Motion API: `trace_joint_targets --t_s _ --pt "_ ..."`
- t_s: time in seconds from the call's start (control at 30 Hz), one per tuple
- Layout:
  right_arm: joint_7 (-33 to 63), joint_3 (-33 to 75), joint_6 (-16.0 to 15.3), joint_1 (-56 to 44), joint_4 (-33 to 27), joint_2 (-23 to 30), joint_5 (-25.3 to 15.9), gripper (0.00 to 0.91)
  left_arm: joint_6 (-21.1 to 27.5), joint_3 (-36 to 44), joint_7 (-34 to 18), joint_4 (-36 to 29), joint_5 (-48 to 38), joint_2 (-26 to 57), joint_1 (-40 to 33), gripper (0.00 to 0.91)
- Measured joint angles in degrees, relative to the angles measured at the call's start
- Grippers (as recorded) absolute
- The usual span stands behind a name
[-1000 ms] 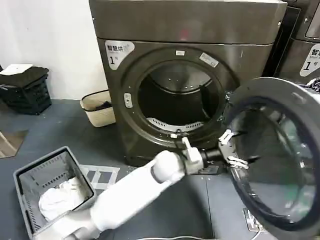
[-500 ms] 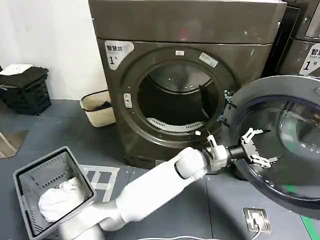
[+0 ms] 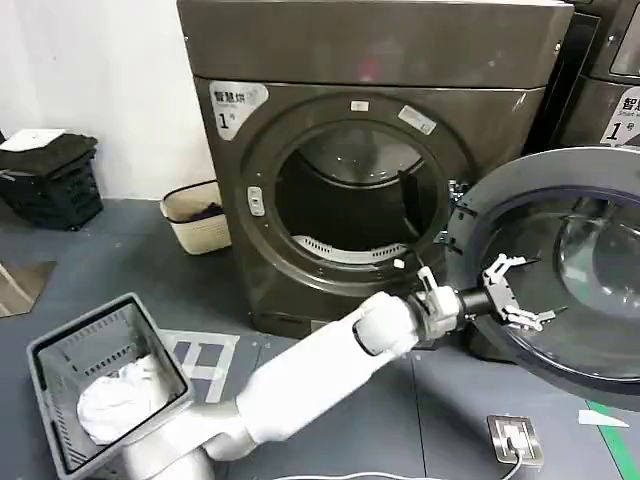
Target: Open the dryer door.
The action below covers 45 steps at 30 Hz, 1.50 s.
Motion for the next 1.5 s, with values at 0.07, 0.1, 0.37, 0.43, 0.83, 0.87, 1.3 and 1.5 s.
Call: trace_joint_targets --t_s 0.07,0.1,0.37,0.43,0.83,0.87,1.3,1.5 --pt "-0.42 0.23 0.01 -0.41 -0.92 -0.55 0.24 0.907 1.51 -0.4 0.01 -1.35 -0.31 0.85 0.64 0.907" --pt "-0.56 0.26 0.02 -0.53 -1.38 -0.85 0.31 0.907 2.4 -0.72 0.0 -2.15 -0.64 1.44 0.94 0.907" --pt "-1.41 -0.78 -1.0 -0.13 -3.72 -3.3 1.76 0.907 8.94 -4.65 -0.75 -14.69 -5.16 10.51 5.98 0.907" --pt "-1.41 -1.18 -1.96 0.05 -3.8 -3.92 2.15 0.907 10.65 -6.41 -1.98 -18.38 -7.25 14.05 7.65 0.907" --pt "-5.4 -3.53 -1.12 0.94 -5.27 -7.06 6.03 0.907 23.03 -20.7 -16.88 -37.37 -28.26 33.02 18.21 0.907" --pt "-5.44 -3.59 -0.89 0.94 -5.69 -7.38 6.08 0.907 24.07 -22.4 -18.12 -38.2 -29.13 34.47 19.33 0.907" --pt "-7.12 -6.12 0.4 2.8 -6.48 -9.43 6.52 0.907 31.68 -40.33 -32.79 -37.96 -44.91 46.86 30.51 0.907" --pt "-9.59 -7.52 -0.44 3.34 -3.89 -8.27 12.51 0.907 38.74 -45.53 -43.76 -36.27 -53.92 49.05 31.71 0.907"
